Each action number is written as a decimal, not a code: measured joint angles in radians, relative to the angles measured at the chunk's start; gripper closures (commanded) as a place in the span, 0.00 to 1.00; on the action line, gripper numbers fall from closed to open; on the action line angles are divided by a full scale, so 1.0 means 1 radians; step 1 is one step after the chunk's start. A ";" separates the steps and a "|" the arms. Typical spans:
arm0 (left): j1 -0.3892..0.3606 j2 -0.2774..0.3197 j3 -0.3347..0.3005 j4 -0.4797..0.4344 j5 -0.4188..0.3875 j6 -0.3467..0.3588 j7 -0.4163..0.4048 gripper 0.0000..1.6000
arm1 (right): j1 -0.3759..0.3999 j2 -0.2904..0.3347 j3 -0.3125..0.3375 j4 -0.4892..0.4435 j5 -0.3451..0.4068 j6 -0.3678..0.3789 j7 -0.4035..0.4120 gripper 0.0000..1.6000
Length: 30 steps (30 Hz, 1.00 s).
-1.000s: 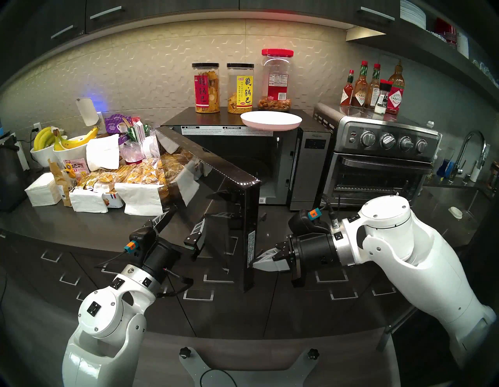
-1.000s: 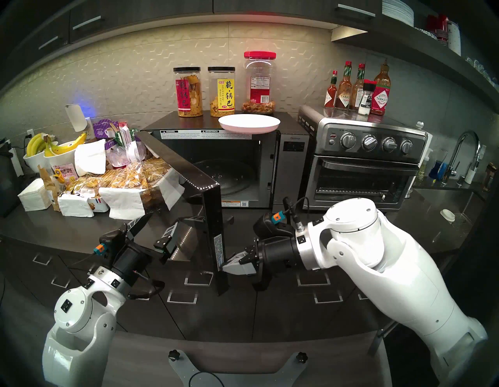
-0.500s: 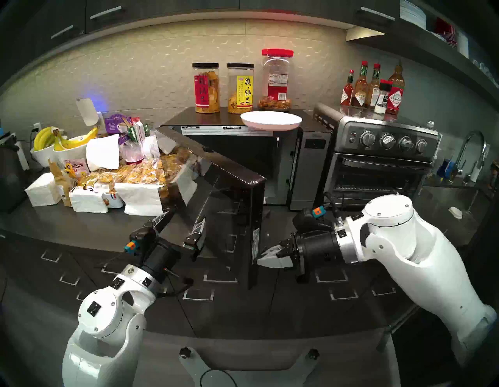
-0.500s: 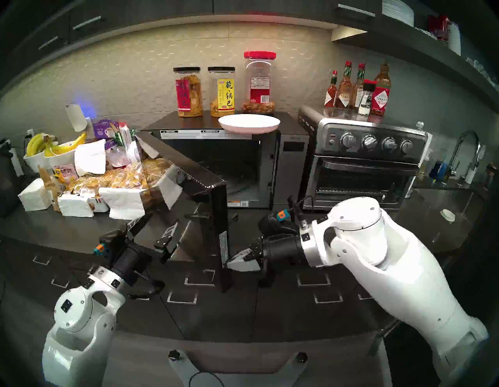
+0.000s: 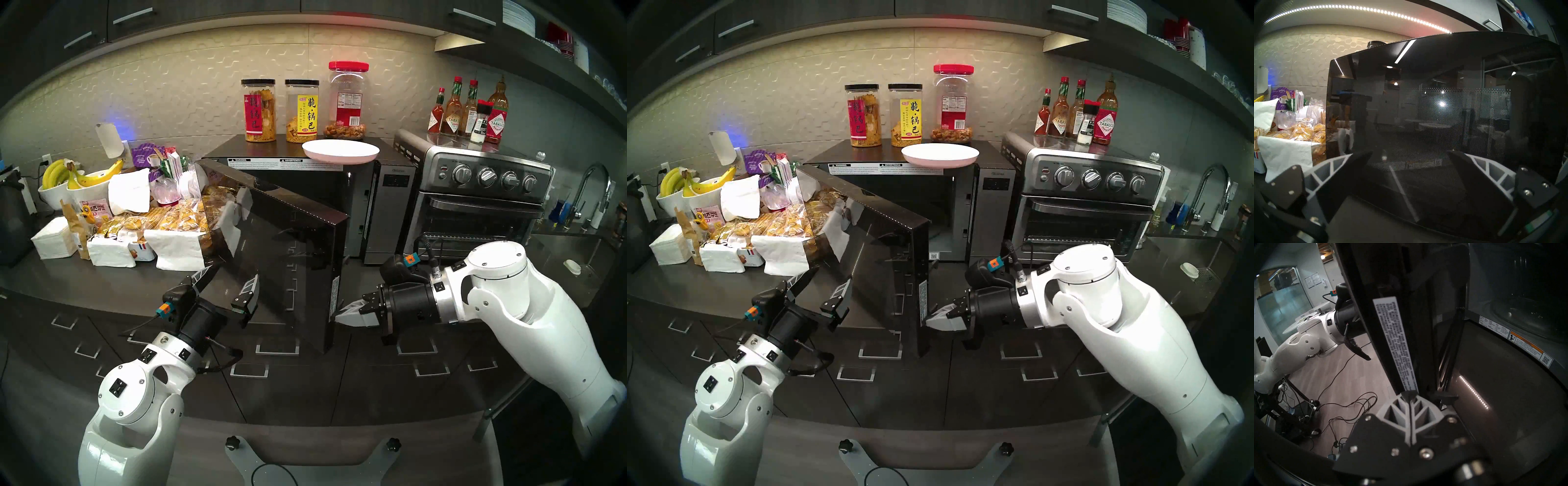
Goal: Open the microwave, put the plate inside, and close the door
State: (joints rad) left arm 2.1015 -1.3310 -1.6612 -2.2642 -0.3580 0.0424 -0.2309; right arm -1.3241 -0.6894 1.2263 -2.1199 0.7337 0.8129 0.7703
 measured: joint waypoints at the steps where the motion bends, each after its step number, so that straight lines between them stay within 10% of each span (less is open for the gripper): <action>1: 0.000 0.000 0.000 0.000 0.000 0.000 0.000 0.00 | -0.001 0.001 0.001 0.001 0.000 -0.003 0.002 1.00; 30: 0.052 0.001 -0.023 -0.045 -0.021 0.024 -0.022 0.00 | -0.003 -0.007 -0.002 0.008 -0.004 -0.014 0.018 1.00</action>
State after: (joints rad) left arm 2.1540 -1.3301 -1.6840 -2.3093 -0.3793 0.0665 -0.2524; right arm -1.3270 -0.6963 1.2240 -2.1117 0.7297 0.7992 0.7879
